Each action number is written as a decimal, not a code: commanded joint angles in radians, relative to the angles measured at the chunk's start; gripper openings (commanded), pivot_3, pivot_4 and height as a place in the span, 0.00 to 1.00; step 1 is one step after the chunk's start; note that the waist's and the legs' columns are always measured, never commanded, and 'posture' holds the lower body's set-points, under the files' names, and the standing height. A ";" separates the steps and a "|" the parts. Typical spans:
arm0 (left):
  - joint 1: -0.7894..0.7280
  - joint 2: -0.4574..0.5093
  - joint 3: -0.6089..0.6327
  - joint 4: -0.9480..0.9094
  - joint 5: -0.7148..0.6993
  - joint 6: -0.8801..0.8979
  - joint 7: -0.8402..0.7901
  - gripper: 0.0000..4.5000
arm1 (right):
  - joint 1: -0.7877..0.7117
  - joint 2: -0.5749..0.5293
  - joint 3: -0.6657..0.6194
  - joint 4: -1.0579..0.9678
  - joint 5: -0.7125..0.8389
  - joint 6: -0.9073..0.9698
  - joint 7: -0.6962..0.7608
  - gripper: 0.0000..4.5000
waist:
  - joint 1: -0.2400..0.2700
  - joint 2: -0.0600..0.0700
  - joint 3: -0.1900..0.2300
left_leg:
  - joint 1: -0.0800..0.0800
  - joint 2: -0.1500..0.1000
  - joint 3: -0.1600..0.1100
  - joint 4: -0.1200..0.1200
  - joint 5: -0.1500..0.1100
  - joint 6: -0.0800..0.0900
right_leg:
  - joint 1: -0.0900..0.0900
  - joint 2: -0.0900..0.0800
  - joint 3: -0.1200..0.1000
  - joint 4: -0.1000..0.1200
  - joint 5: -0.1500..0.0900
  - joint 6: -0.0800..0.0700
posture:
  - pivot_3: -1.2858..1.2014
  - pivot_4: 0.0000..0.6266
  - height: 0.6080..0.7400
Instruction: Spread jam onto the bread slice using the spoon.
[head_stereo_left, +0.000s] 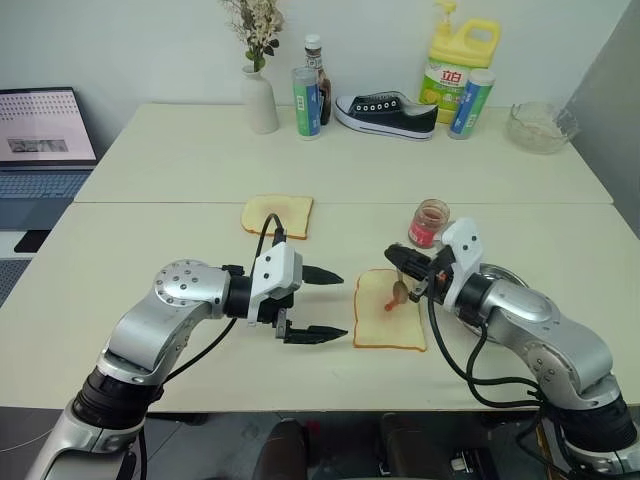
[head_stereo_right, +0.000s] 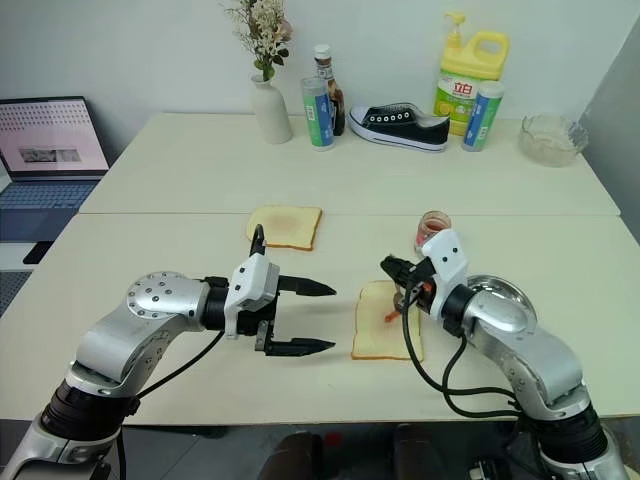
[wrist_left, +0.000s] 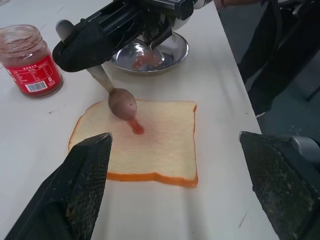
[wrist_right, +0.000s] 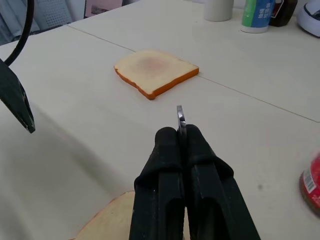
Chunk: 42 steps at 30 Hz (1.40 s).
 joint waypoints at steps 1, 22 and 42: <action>-0.002 -0.001 0.000 -0.027 -0.003 -0.018 0.000 0.94 | -0.052 -0.014 -0.054 -0.050 0.016 0.025 0.017 0.01 | 0.000 0.000 0.000 | 0.000 0.000 0.000 0.000 0.000 0.000 | 0.000 0.000 0.000 0.000 0.000 0.000 | 0.52 0.24 1.00; -0.021 -0.013 -0.013 -0.033 -0.007 -0.008 0.005 0.94 | -0.073 0.327 -0.365 0.222 0.354 0.400 -0.292 0.01 | 0.001 -0.001 -0.001 | 0.001 0.000 0.000 0.000 0.000 0.000 | 0.001 -0.001 0.000 0.000 0.000 0.000 | 0.52 0.24 1.00; -0.043 -0.017 -0.021 -0.004 -0.001 -0.022 -0.012 0.94 | 0.006 0.235 -0.481 0.094 0.619 0.507 -0.424 0.01 | -0.001 -0.001 -0.001 | 0.001 0.000 0.000 -0.001 0.000 0.000 | 0.001 0.000 0.000 0.000 0.000 0.000 | 0.52 0.24 1.00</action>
